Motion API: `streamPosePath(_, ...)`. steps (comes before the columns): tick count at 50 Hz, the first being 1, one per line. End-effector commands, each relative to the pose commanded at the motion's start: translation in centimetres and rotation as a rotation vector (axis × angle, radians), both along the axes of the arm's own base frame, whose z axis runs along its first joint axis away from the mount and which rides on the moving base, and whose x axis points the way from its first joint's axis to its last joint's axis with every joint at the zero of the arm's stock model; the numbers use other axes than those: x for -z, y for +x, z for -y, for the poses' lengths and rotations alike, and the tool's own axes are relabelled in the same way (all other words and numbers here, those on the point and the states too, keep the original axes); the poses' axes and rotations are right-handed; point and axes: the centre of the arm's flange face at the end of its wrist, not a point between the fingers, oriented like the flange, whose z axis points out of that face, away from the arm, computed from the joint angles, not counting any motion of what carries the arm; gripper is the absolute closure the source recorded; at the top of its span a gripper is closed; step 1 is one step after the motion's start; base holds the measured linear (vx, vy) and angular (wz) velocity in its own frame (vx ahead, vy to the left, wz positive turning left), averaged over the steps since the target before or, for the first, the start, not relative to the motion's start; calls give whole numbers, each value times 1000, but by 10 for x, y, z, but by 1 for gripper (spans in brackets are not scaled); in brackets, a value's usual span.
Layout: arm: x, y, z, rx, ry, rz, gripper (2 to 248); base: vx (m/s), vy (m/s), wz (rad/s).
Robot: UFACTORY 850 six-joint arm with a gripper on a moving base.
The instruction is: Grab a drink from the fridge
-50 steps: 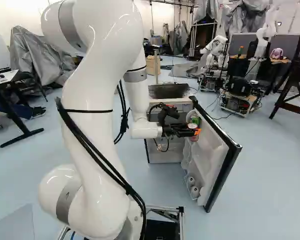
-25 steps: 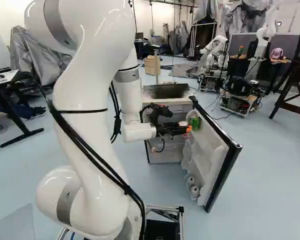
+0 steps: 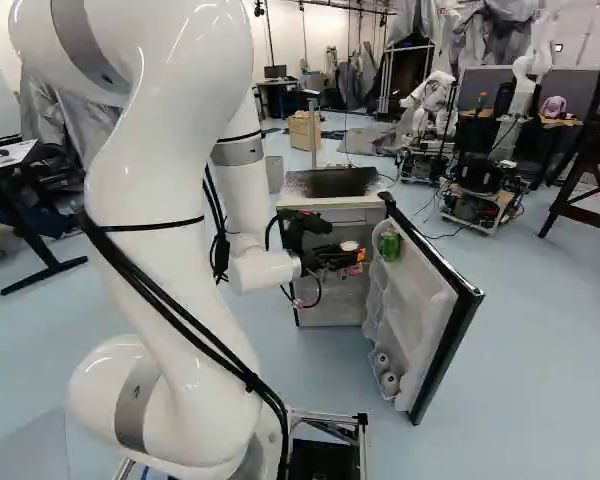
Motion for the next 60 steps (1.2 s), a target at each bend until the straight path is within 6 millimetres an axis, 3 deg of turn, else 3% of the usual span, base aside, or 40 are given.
streamPosePath(37,-7,-35,-42,-244,6,-26,150,0,0,0)
streamPosePath(60,-27,-49,-50,-283,11,21,150,0,0,0)
